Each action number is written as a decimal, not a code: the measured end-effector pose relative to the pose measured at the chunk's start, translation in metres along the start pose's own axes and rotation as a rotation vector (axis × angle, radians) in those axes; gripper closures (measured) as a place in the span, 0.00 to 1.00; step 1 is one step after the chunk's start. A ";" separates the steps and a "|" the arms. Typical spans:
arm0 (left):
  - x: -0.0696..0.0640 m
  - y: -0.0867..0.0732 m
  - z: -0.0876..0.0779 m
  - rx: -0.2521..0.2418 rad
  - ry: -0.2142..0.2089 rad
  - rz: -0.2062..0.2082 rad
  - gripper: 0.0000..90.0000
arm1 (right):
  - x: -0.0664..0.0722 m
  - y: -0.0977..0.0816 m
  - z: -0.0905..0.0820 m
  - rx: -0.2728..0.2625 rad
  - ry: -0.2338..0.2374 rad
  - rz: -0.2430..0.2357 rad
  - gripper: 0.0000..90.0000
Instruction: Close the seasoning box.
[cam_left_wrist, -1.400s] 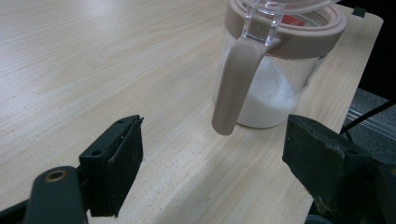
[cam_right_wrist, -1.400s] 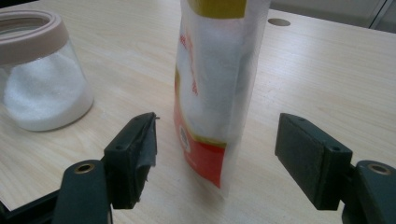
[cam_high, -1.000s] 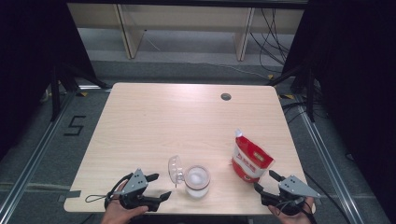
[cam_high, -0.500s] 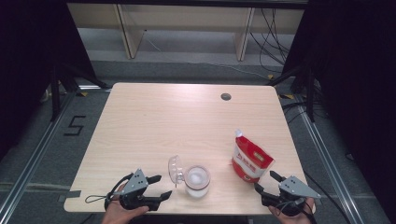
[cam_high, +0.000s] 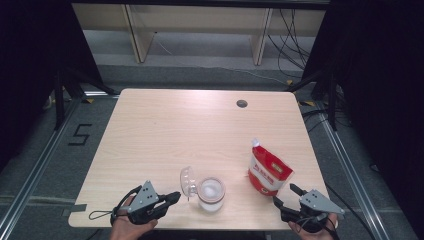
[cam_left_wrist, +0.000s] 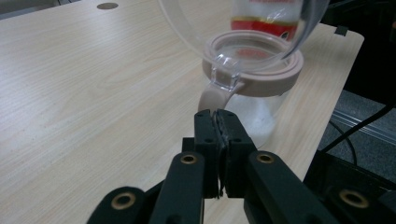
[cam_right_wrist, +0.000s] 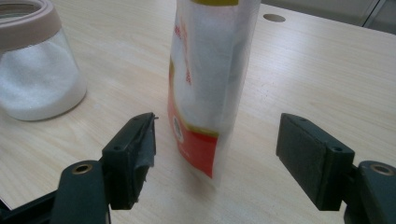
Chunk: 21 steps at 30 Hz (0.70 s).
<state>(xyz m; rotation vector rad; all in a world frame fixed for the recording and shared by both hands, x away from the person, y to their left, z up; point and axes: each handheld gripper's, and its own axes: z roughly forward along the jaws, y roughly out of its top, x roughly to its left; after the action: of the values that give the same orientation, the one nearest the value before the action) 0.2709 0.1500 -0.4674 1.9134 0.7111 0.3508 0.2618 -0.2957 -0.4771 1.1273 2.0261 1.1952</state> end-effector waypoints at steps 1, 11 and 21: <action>0.002 0.001 0.000 0.002 -0.009 0.039 0.98 | 0.002 0.000 -0.001 0.003 -0.007 0.022 0.33; 0.001 0.012 0.000 -0.014 -0.024 0.025 0.99 | 0.001 0.000 0.001 0.006 -0.002 -0.014 0.33; -0.005 0.017 0.001 -0.017 -0.024 0.009 0.98 | 0.002 0.000 0.001 0.008 -0.002 -0.018 0.33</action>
<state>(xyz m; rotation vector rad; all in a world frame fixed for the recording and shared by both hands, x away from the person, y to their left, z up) 0.2731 0.1408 -0.4522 1.9022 0.6819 0.3381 0.2621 -0.2936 -0.4775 1.1118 2.0370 1.1770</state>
